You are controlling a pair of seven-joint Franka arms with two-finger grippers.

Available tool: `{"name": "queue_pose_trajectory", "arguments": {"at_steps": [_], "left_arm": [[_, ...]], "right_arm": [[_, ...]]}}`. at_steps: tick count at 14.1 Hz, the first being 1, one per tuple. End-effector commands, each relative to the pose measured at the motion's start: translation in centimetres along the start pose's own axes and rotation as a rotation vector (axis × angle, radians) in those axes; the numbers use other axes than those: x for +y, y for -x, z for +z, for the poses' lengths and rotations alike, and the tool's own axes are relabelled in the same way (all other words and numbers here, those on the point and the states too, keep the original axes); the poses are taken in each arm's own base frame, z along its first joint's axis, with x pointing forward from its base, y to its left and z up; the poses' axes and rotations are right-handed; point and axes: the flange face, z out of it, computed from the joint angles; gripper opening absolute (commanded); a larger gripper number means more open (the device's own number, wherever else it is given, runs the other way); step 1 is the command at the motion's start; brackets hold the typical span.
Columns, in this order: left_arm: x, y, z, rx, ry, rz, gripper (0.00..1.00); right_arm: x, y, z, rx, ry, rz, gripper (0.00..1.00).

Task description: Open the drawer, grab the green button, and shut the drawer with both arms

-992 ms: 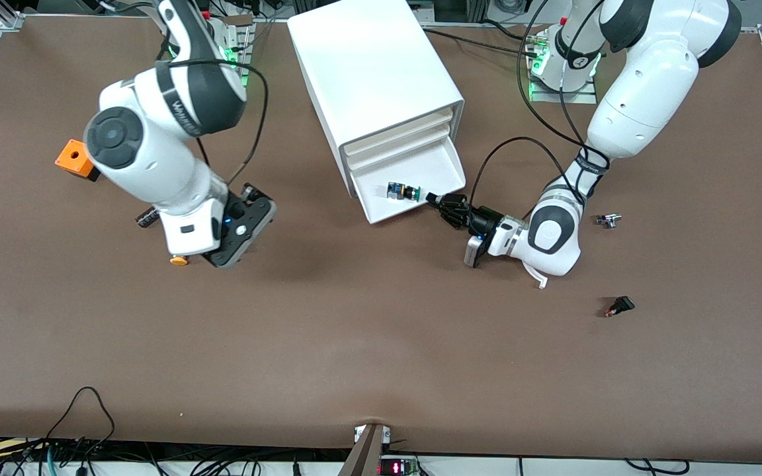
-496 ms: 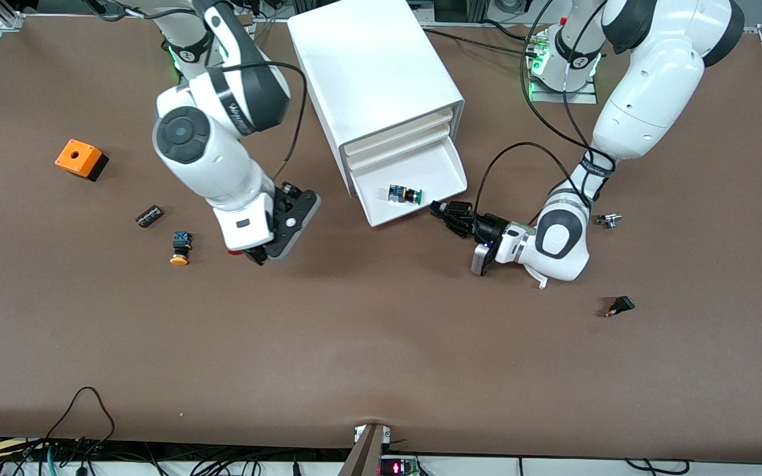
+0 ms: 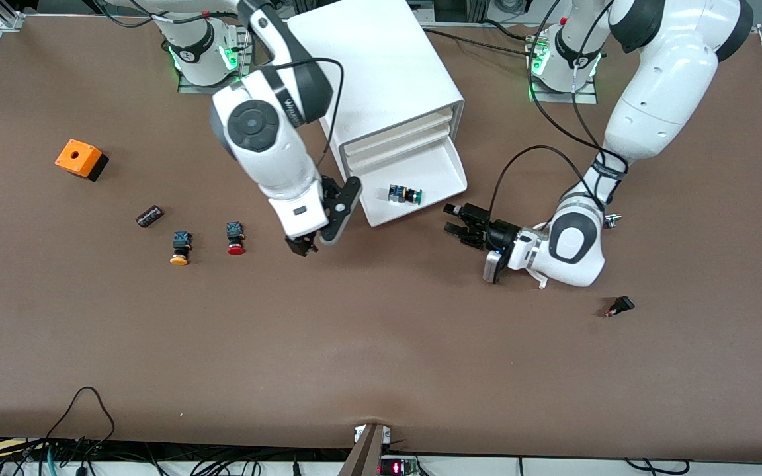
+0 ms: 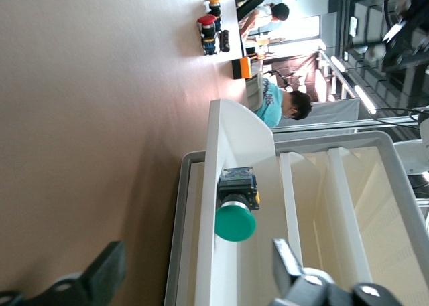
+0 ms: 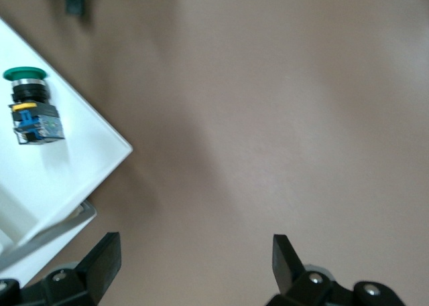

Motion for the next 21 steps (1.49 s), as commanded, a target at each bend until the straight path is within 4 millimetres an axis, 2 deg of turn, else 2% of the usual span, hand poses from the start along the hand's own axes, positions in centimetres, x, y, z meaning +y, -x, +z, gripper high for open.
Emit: {"name": "queue_pose_trajectory", "arguments": {"at_steps": [1, 4, 7, 11, 15, 17, 21], "left_arm": [[3.4, -0.6, -2.1, -0.039, -0.064, -0.004, 1.0], [6.5, -1.2, -3.5, -0.075, -0.122, -0.052, 1.0], [9.3, -2.1, -5.3, -0.142, -0.241, -0.076, 1.0], [14.8, -3.5, -8.9, -0.235, -0.499, -0.076, 1.0], [20.6, -4.6, -12.8, -0.367, -0.714, -0.1, 1.0], [22.4, -4.4, -14.6, -0.441, -0.8, -0.105, 1.0], [27.1, -4.6, -17.9, -0.473, -0.969, -0.105, 1.0]], "right_arm": [[-0.8, -2.3, 1.4, -0.003, 0.018, -0.043, 1.0], [-1.7, -4.8, 3.3, 0.002, 0.022, -0.073, 1.0], [-4.1, -6.2, 4.5, -0.009, 0.013, -0.107, 1.0], [-6.2, -7.2, 5.1, -0.012, -0.005, -0.133, 1.0], [-9.5, -8.4, 6.1, -0.026, -0.023, -0.177, 1.0], [-11.0, -8.9, 6.1, -0.028, -0.028, -0.196, 1.0], [-11.8, -9.3, 7.4, -0.025, -0.044, -0.197, 1.0]]}}
